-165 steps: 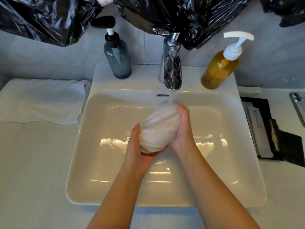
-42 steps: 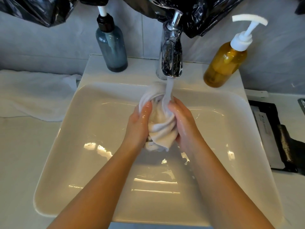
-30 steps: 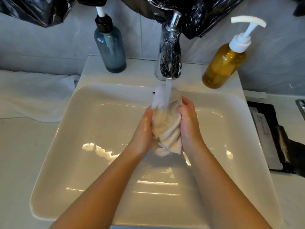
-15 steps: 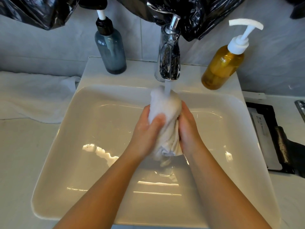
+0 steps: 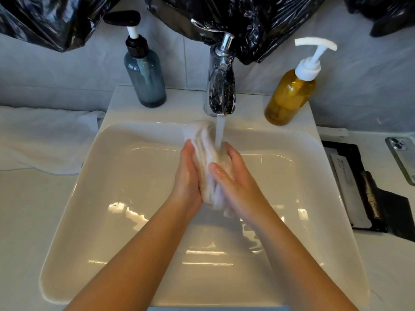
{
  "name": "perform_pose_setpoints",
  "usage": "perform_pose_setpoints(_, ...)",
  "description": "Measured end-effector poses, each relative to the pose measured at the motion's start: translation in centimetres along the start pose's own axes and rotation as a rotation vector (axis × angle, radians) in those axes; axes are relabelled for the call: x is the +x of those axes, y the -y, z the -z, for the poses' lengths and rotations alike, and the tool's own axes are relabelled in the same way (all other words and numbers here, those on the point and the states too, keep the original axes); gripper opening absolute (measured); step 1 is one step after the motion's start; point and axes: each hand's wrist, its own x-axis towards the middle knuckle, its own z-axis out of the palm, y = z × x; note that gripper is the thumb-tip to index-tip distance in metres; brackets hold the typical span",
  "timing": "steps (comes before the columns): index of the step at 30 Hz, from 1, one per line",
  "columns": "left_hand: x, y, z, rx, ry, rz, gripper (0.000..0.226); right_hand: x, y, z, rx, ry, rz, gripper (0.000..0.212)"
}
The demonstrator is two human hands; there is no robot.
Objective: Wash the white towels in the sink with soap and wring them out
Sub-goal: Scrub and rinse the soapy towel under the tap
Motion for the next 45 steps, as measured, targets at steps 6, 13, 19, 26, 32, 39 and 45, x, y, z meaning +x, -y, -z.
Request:
perform_pose_setpoints(6, 0.7, -0.7, 1.5, 0.168, 0.076, -0.083, 0.056, 1.7, -0.9, 1.2, 0.539, -0.026, -0.217, 0.033)
perform_pose_setpoints(13, 1.4, -1.3, 0.6, -0.013, -0.022, -0.089, 0.068, 1.6, -0.5, 1.1, 0.837, 0.242, -0.489, 0.053)
perform_pose_setpoints(19, 1.4, -1.0, -0.6, 0.189, -0.132, -0.251, 0.061, 1.3, -0.6, 2.0, 0.682, 0.131, -0.361, 0.063)
perform_pose_setpoints(26, 2.1, -2.2, 0.4, -0.202, 0.276, 0.039, 0.046, -0.1, -0.6, 4.2, 1.043, 0.406, -0.538, 0.083)
perform_pose_setpoints(32, 3.3, -3.3, -1.4, -0.010, 0.205, 0.093, 0.025, -0.5, -1.3, 4.9, 0.828, 0.417, -0.435, 0.080)
perform_pose_setpoints(39, 2.9, -3.1, -2.1, 0.316, 0.053, 0.015, 0.018, 0.6, 0.4, 4.4, 0.225, 0.337, -0.367, 0.066)
perform_pose_setpoints(45, 2.8, -2.4, -2.9, 0.661, -0.266, -0.221, 0.045, 1.5, 0.5, 2.3, -0.045, 0.142, -0.299, 0.056)
